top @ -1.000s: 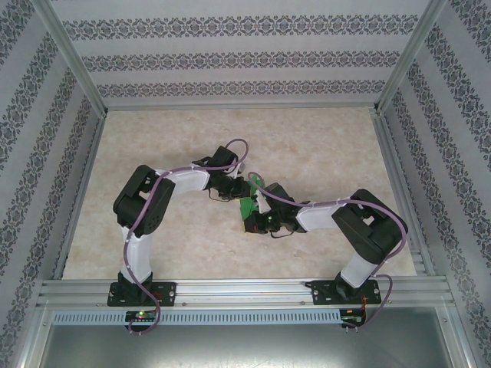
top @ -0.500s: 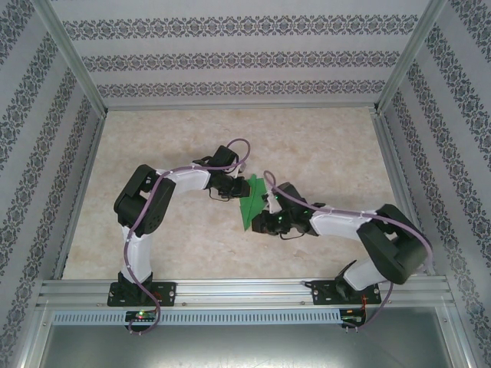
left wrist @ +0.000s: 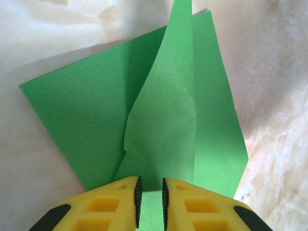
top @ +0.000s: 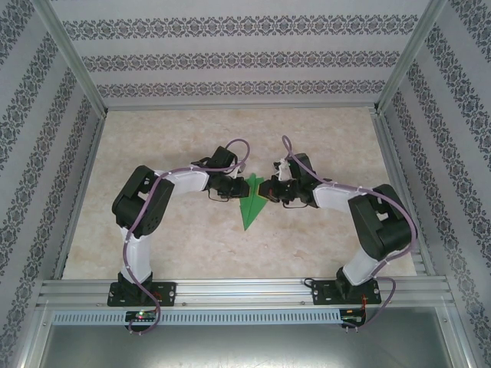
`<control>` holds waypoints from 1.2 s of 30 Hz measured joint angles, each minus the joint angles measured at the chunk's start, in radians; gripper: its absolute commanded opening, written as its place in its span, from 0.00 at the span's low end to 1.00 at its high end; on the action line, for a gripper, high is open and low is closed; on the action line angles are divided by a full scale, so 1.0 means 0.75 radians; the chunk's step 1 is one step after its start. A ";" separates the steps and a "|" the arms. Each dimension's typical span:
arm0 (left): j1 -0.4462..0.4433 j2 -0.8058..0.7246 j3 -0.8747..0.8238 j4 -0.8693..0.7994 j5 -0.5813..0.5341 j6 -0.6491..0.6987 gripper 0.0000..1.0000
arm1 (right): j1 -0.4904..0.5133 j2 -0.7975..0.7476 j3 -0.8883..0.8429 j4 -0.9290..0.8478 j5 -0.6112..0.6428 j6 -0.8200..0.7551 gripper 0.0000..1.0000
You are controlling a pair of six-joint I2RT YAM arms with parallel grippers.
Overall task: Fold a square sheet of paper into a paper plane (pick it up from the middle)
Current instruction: Fourth fold the wing at the center of the table.
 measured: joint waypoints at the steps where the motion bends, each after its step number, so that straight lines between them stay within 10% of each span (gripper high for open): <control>1: 0.000 -0.007 -0.003 0.000 0.000 0.001 0.23 | -0.007 0.031 0.027 0.002 -0.004 -0.001 0.05; 36: -0.174 -0.152 -0.247 0.146 -0.050 -0.077 0.19 | -0.043 0.474 0.405 -0.131 -0.079 -0.111 0.03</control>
